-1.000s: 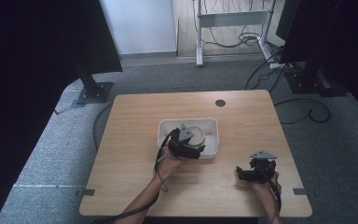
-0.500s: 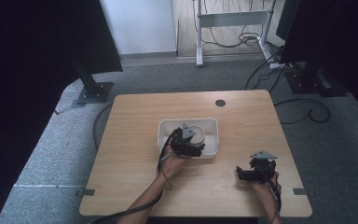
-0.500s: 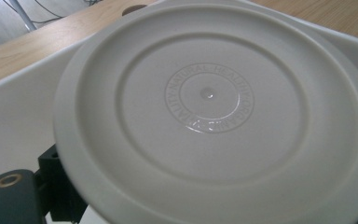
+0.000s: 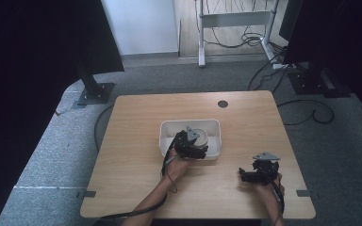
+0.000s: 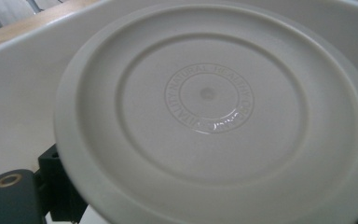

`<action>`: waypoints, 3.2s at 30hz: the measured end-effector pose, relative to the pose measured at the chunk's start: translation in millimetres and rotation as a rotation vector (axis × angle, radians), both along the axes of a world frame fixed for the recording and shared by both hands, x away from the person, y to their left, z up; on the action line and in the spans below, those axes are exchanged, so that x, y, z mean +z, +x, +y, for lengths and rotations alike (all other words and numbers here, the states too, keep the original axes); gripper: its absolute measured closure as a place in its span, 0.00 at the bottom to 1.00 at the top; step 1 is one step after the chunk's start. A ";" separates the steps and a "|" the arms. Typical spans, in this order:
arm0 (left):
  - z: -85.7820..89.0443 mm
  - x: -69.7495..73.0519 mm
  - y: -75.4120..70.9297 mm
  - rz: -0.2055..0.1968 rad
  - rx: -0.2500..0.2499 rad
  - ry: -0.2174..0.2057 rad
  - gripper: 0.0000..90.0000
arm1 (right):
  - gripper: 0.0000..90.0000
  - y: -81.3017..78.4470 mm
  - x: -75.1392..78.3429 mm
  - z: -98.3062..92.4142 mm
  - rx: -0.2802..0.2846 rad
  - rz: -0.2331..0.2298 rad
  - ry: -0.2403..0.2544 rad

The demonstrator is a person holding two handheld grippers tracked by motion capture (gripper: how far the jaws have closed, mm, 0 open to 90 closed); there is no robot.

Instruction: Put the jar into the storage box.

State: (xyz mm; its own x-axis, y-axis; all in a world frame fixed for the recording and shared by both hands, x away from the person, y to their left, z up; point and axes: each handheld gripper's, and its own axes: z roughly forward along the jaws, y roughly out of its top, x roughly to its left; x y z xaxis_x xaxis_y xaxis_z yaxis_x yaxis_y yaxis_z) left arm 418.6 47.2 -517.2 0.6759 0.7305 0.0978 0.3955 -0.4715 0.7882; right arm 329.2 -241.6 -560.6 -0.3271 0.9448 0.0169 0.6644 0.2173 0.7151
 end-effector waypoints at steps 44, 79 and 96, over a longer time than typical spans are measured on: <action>8.3 3.3 0.3 0.053 0.002 -0.044 0.03 | 0.01 0.0 0.0 0.0 0.000 0.000 -0.001; 30.1 24.1 -21.7 0.039 -0.059 -0.099 0.03 | 0.00 0.3 -0.1 0.0 -0.004 0.003 0.000; 46.1 34.1 -39.1 0.023 -0.092 -0.112 0.04 | 0.01 -0.1 0.1 0.0 0.003 -0.001 0.000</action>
State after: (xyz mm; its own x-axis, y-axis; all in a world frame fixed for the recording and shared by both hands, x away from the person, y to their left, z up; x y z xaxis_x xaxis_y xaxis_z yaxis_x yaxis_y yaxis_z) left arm 379.5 93.2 -483.0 0.7416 0.6709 0.0028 0.3734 -0.4162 0.8291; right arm 329.0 -241.6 -560.5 -0.3299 0.9439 0.0168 0.6632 0.2191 0.7156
